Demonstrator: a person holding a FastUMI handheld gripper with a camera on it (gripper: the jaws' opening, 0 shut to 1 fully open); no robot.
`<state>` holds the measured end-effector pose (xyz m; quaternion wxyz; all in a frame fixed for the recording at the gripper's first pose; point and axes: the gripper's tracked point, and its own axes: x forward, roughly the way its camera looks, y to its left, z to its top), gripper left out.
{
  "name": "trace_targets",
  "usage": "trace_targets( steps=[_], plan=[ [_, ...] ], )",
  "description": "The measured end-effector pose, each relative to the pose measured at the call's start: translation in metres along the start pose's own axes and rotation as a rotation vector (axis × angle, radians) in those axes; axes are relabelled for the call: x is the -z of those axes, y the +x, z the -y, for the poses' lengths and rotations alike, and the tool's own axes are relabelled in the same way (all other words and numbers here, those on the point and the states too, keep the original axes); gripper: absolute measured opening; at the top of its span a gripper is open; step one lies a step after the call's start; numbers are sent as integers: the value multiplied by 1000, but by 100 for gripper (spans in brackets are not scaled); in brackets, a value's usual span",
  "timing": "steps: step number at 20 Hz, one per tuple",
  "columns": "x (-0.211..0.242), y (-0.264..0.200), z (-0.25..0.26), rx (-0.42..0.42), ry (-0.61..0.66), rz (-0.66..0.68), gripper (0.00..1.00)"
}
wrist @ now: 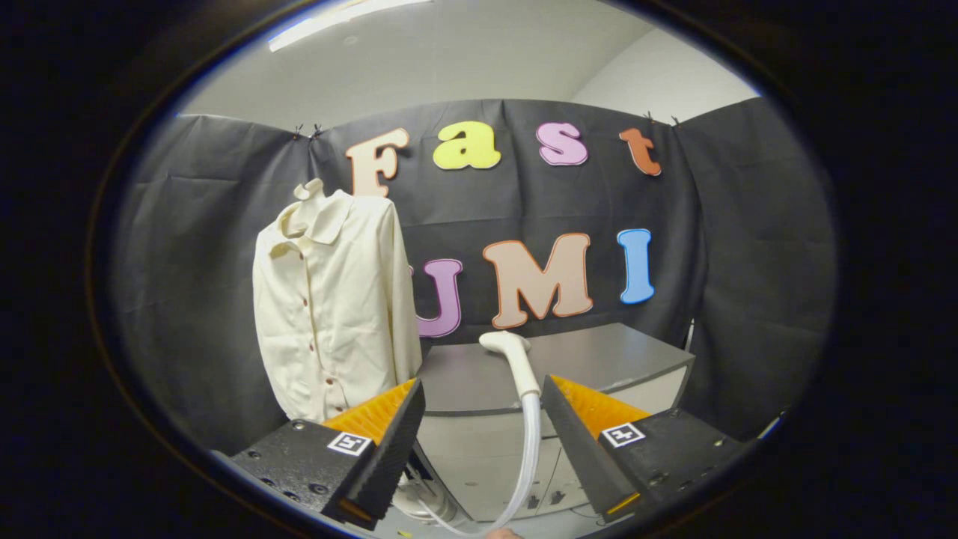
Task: Iron the clothes twice with a garment steamer, once on the left side and once on the right side.
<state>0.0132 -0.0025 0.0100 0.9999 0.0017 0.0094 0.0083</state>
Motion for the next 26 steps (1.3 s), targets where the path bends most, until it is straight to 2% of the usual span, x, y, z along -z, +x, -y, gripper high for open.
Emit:
trace_targets(
  steps=[9,17,26],
  plan=[
    [-15,64,22,7,-2,-55,96],
    [-31,174,49,15,-11,-142,97],
    [-4,279,61,4,-43,-345,96]
  ],
)
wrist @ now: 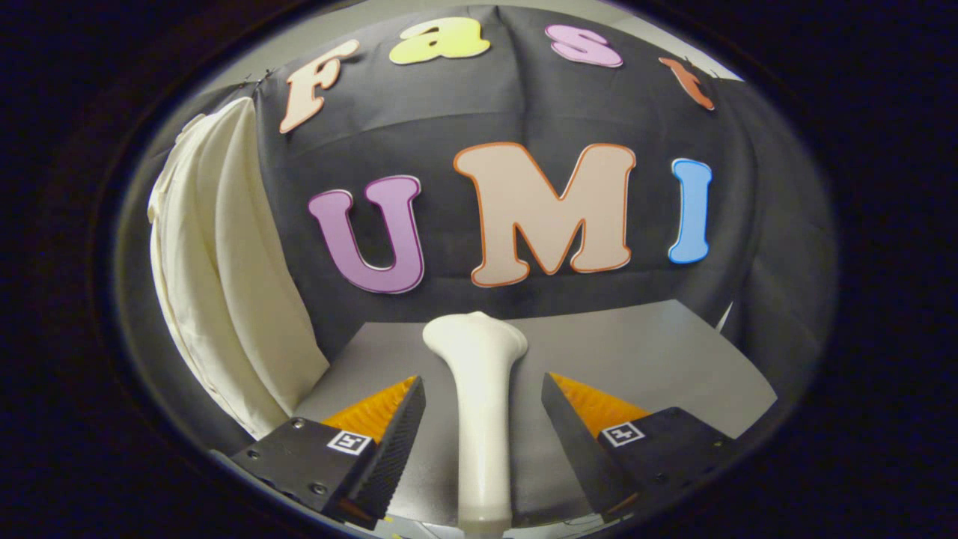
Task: Iron the clothes twice with a garment steamer, once on the left side and once on the right side.
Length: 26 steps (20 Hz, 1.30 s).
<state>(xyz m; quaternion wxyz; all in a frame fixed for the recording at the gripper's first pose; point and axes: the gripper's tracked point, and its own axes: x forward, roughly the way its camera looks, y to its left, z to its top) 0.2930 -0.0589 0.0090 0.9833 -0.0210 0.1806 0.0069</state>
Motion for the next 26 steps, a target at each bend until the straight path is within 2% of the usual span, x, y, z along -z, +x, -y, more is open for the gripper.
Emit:
trace_targets(
  steps=[3,4,7,10,15,19,23,26],
  plan=[
    [7,17,-4,-10,-16,-77,93],
    [10,18,-7,-23,-22,-106,86],
    [8,22,-9,-41,5,-148,71],
    [9,22,-9,-50,50,-203,71],
    [14,34,-9,-49,95,-338,57],
    [13,33,-9,-49,70,-310,47],
    [-8,13,-8,-62,87,-151,42],
    [-22,-19,-5,-30,59,-42,40]
  ],
)
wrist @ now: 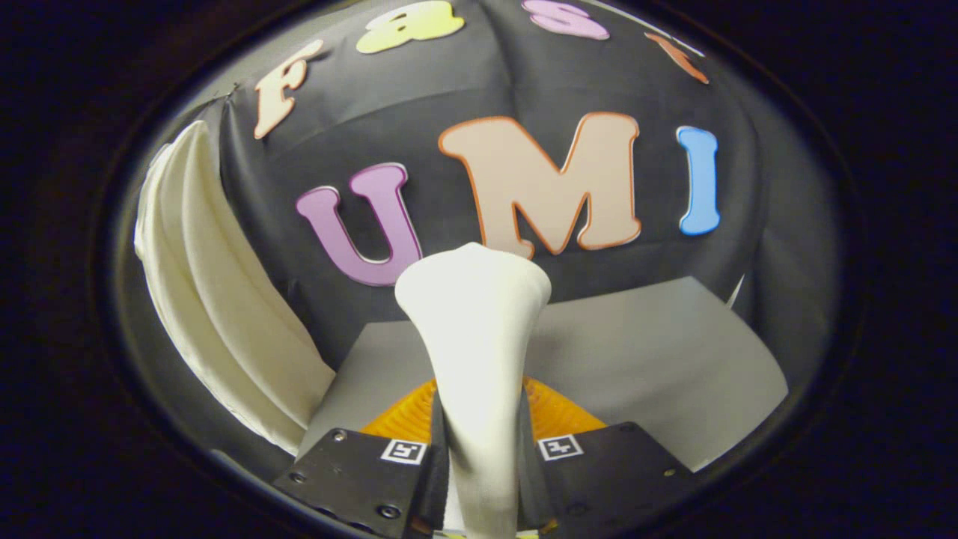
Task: Iron the clothes twice with a garment steamer, once on the left side and once on the right side.
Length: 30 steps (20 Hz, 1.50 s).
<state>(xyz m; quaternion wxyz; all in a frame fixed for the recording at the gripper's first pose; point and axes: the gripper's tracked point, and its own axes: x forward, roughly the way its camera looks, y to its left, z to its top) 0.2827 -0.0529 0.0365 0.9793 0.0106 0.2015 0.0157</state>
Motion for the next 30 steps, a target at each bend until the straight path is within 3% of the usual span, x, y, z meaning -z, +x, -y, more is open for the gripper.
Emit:
trace_targets(
  steps=[15,22,30],
  plan=[
    [61,-150,-38,135,47,150,39],
    [62,-197,-107,108,-1,227,38],
    [58,-199,-228,-6,-16,253,38]
  ],
)
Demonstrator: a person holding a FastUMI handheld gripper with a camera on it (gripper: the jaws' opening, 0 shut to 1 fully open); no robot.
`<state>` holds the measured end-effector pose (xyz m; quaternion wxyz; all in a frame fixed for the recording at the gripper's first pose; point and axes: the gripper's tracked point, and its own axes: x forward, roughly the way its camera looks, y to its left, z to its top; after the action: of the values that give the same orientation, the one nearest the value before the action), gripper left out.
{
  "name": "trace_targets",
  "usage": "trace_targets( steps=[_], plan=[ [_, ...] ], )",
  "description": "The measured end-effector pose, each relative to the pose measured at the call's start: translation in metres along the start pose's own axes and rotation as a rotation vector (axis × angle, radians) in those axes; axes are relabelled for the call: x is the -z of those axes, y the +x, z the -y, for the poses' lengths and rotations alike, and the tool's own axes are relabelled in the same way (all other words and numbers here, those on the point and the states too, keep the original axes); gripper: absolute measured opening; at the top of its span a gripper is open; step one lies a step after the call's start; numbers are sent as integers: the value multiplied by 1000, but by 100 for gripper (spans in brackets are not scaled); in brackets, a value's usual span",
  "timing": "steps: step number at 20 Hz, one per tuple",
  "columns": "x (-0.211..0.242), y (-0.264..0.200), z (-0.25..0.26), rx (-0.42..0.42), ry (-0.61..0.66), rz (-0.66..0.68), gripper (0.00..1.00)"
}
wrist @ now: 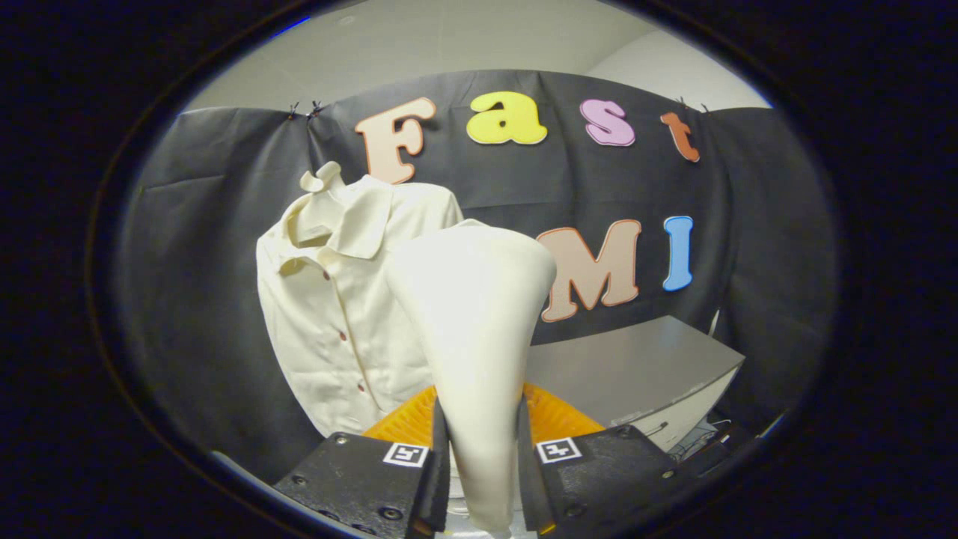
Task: Iron the clothes twice with a garment steamer, once on the left side and once on the right side.
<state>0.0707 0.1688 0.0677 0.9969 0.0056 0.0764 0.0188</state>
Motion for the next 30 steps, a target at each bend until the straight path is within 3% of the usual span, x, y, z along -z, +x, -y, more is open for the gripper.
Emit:
trace_targets(
  steps=[12,20,30],
  plan=[
    [5,22,-154,-108,-3,59,38],
    [25,48,-242,-108,-30,63,38],
    [32,104,-269,-54,-4,13,38]
  ],
)
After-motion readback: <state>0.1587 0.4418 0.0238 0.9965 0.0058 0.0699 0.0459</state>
